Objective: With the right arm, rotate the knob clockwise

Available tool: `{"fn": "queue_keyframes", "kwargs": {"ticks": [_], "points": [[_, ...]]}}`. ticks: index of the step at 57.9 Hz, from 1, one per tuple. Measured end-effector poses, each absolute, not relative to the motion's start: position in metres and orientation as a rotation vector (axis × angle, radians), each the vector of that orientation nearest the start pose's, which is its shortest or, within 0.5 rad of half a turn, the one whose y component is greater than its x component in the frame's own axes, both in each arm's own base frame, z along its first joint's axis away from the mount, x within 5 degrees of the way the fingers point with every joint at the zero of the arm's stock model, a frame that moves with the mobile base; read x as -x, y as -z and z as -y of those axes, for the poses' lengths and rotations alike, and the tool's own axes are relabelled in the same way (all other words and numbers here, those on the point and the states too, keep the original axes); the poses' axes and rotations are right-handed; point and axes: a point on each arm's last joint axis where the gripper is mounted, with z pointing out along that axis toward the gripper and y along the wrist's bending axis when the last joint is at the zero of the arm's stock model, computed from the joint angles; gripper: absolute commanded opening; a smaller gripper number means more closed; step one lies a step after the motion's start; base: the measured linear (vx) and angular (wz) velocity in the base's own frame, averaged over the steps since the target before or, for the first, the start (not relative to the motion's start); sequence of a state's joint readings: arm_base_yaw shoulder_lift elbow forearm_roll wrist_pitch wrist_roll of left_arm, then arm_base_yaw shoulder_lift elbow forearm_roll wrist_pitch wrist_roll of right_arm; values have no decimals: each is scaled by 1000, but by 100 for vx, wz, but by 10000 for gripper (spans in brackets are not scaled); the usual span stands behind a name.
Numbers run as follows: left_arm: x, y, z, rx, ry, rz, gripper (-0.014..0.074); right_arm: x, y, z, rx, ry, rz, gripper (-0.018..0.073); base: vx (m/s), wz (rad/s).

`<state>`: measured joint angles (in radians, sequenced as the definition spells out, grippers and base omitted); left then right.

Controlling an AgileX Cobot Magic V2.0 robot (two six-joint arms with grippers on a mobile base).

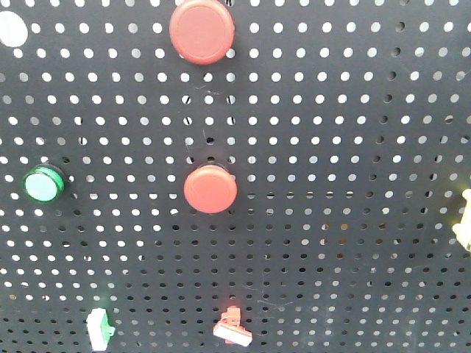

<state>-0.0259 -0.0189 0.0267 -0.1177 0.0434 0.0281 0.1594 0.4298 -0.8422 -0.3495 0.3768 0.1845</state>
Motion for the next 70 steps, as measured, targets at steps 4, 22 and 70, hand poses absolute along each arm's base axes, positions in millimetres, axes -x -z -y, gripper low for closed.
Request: {"fn": "queue_keyframes", "kwargs": {"ticks": [4,22,70], "points": [[-56,-201,2,45,96,-1535,-6,-70,-462,2,108,96,-1417,-9,0,0],[-56,-201,2,45,96,-1535,-6,-113,-518,-9,57,-32,-1462,-9,0,0],[-56,-201,2,45,96,-1535,-6,-88,-525,-34,757,309,-1230,20,0,0]]}}
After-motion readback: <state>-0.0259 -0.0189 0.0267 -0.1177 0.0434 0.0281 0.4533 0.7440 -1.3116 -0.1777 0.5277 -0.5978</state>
